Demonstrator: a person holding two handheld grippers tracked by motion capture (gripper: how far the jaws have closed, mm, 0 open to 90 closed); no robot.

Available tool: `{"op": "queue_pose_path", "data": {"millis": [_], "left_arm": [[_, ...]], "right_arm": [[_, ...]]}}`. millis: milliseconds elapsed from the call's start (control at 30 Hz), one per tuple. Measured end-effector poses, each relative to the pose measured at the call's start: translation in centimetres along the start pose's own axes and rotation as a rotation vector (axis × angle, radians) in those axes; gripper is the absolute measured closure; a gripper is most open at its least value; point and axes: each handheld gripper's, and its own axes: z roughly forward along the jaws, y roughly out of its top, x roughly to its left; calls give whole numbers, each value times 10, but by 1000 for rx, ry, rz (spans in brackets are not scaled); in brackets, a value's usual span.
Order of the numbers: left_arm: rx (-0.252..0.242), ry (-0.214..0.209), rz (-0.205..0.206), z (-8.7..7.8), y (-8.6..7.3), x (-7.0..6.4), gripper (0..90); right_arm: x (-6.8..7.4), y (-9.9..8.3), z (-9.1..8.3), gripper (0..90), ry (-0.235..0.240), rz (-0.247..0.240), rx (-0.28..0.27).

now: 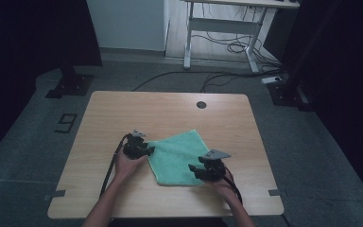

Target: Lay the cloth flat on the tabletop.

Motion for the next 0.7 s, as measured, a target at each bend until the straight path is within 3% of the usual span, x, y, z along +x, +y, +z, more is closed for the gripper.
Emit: {"op": "queue_pose_path", "data": {"millis": [33,100,300,633,700], "left_arm": [[3,14,10,0,0,-2,561],[3,22,17,1,0,-3,560],[2,17,21,0,0,-3,560],[6,46,51,1,-1,-7,556],[5,47,55,1,-2,-7,556]], "right_arm": [[14,0,-3,428,37,-32,-1],[27,-2,-1,422,59,-66,16],[49,-9,15,397,134,-134,68],[61,-16,24,386,122,-204,135],[61,-16,24,509,117,-205,126]]}}
